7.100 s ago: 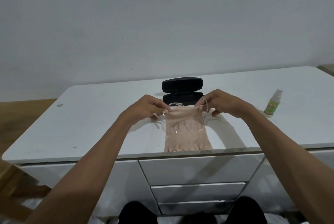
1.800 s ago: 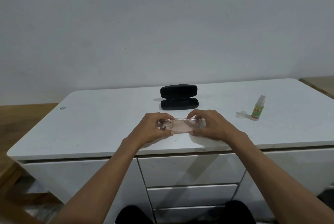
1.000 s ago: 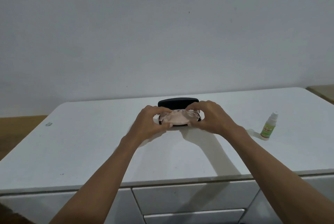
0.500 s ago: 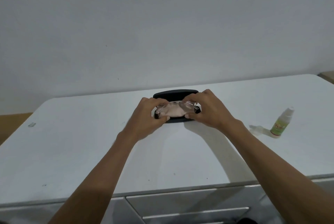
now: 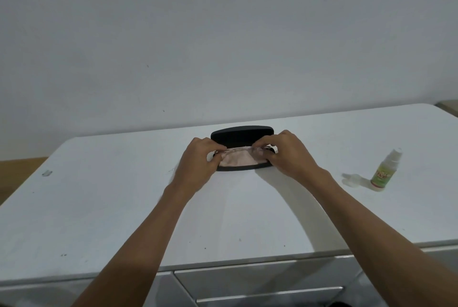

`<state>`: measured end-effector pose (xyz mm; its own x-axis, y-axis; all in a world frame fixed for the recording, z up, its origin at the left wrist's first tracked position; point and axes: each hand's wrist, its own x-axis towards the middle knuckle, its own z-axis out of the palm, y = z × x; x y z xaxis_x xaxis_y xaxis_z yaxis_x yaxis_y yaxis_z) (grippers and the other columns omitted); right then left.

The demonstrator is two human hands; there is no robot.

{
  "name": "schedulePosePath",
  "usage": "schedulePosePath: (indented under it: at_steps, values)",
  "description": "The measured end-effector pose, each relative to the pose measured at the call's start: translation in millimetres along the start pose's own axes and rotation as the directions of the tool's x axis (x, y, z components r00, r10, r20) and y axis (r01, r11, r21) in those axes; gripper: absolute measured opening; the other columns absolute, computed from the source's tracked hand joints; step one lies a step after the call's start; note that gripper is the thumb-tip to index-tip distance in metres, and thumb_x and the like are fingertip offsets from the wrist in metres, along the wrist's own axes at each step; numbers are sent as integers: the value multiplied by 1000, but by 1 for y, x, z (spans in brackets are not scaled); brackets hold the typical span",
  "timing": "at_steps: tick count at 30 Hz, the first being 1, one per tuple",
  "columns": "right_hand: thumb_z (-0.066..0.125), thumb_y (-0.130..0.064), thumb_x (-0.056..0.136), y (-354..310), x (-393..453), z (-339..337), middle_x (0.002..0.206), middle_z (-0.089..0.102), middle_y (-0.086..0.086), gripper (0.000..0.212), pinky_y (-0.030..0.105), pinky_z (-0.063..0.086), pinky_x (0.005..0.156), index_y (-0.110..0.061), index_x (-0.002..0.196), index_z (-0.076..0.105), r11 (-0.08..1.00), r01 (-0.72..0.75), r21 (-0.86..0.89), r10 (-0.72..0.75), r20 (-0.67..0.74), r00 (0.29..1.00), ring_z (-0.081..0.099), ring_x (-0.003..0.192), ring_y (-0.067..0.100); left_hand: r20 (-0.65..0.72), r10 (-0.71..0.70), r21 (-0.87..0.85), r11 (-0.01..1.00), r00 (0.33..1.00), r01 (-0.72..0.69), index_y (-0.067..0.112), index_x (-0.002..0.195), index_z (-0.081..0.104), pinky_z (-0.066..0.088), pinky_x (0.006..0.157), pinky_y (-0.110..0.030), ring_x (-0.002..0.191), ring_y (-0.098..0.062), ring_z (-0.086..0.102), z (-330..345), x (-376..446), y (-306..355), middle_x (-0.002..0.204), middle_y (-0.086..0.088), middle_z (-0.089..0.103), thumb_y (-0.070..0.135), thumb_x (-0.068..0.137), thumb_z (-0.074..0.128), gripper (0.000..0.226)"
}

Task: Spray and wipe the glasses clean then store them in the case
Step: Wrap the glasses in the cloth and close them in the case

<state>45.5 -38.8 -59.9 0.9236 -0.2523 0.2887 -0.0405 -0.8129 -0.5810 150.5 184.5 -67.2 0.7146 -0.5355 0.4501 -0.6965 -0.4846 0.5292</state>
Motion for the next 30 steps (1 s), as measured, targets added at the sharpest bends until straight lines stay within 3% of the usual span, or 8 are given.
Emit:
schedulePosePath:
  at_steps: [2,7,11,15,18,20,25,30]
  values:
    - [60,-5,88,0,0,1,102,75,-13,41,36,50,82,-39,104,77,1000,-13,-26,13,-3,1000,49,97,14,-3,-18,1,1000,1000,18,20,104,81,35,82,-8,98,-16,56,1,1,0,103,8,76,11,91,72,17]
    - [55,-4,86,0,1,2,105,74,-5,48,37,51,82,-42,107,75,998,-32,-48,33,2,999,48,95,12,-16,-45,-41,998,999,45,19,101,81,39,80,-24,91,-16,57,0,0,5,99,8,77,10,90,73,17]
    - [51,-4,87,-4,1,3,99,72,-3,48,29,43,70,-43,104,74,996,-38,-87,39,13,999,52,94,15,1,-80,-49,996,997,80,19,100,82,44,77,-27,85,-14,57,-3,0,10,92,4,75,9,89,74,16]
    - [51,-11,89,-9,0,4,95,71,0,39,34,50,71,-41,104,71,993,-24,-116,26,15,1000,55,97,19,35,-103,-49,993,994,105,18,100,82,51,78,-33,83,-17,61,-6,2,12,81,9,67,8,90,73,17]
    - [59,-11,89,-15,-7,2,102,73,-5,35,36,52,73,-35,109,73,977,40,-208,-48,-37,998,55,99,22,-2,-25,-12,1000,1000,25,19,107,79,55,84,-36,95,-17,62,-6,-5,11,96,11,71,7,93,68,22]
    - [63,-12,88,-15,-15,1,107,71,-10,30,33,47,69,-30,109,74,972,84,-221,-113,-126,986,55,97,22,-69,75,40,997,995,-72,18,109,77,53,82,-31,101,-14,58,-5,-15,13,104,8,70,8,92,69,22]
    - [64,-22,90,-14,-32,3,87,71,-8,15,33,47,64,-27,92,78,948,99,-302,-131,-88,987,55,93,23,-30,197,170,967,980,-189,19,90,81,45,70,-23,91,-17,58,-3,-34,14,89,8,67,15,83,81,7]
    - [69,-17,86,-8,-39,7,83,73,-7,18,36,47,69,-29,90,81,937,38,-348,-96,-151,984,54,92,26,-78,197,242,955,977,-174,18,85,82,55,62,-34,80,-25,60,1,-35,11,81,3,69,6,77,84,14]
